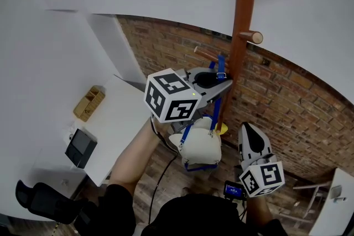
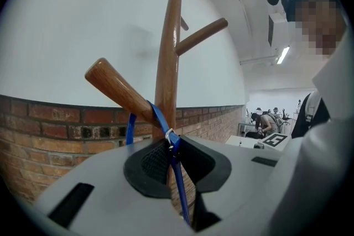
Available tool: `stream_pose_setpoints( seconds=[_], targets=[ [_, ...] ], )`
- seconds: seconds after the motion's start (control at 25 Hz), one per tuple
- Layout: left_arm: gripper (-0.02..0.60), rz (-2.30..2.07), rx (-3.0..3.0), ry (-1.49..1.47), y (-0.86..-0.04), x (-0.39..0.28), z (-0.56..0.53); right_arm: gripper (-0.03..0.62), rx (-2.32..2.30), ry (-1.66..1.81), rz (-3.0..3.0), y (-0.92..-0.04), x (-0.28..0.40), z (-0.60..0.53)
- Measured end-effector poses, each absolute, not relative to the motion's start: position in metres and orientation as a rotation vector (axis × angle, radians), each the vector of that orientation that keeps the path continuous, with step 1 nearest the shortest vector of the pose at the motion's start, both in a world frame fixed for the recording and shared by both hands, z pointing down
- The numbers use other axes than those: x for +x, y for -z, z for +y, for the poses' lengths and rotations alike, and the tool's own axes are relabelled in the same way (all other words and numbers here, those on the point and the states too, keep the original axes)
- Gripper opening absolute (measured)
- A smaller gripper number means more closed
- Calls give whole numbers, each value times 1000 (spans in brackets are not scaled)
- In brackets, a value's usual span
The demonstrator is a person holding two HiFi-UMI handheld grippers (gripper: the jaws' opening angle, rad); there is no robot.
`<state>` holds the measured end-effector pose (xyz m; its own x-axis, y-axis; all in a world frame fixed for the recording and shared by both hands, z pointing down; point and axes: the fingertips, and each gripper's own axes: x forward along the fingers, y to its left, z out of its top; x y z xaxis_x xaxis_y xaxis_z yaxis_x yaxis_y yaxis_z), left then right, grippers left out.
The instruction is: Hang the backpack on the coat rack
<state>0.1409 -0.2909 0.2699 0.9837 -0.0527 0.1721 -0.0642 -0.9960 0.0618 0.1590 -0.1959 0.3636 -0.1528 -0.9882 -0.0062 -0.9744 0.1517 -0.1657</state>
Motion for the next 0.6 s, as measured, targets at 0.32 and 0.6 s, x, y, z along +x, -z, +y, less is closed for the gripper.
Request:
stream_pose_setpoints(
  seconds=[0.32, 0.6],
  targets=[
    [44, -193, 3053, -250, -272, 137, -294, 12, -1958, 189, 2303, -365, 160, -193],
    [44, -313, 3037, -264, -275, 137, -297, 12, -1962, 189, 2302, -367, 162, -187]
  ],
)
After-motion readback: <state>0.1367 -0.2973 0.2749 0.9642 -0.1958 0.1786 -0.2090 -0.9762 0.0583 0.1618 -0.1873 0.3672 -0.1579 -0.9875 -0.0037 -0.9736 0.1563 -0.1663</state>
